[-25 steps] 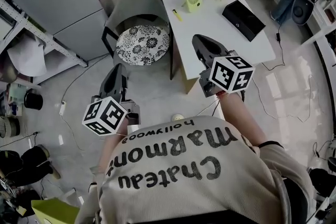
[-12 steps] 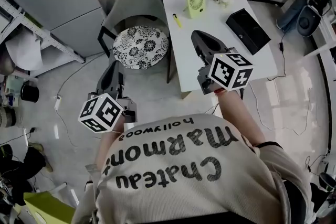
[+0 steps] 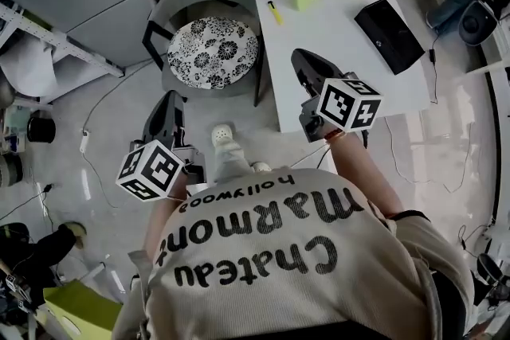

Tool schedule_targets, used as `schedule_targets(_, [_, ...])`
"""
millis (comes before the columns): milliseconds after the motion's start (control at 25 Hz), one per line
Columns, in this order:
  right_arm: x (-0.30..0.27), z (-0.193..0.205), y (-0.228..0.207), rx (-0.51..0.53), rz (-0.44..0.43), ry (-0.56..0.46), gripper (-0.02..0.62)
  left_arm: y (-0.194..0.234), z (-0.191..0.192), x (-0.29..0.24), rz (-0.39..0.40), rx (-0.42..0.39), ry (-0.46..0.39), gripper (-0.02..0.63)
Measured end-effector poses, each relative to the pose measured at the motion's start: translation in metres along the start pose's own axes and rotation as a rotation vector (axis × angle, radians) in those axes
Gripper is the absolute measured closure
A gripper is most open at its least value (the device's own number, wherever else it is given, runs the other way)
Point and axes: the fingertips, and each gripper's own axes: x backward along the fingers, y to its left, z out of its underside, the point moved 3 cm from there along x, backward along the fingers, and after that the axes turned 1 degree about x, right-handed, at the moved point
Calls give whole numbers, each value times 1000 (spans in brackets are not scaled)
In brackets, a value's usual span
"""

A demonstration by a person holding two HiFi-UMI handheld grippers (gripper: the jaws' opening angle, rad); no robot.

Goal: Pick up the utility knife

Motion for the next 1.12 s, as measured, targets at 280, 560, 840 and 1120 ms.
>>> schedule_targets(280, [-44,-15,-24,-56,78,-25,592,20,-24,-74,82,-8,47,604])
schedule_targets(560, [-94,-56,-34,-101,149,-115,592,35,-79,-161,185,-60,78,604])
schedule_targets(840, [-120,-84,-50,-128,258,-198,592,42,-116,-228,282,-93,118,604])
schedule_targets(1120, [-144,-77,-71,-153,373,-193,592,61,-128,-270,330,-100,165,604])
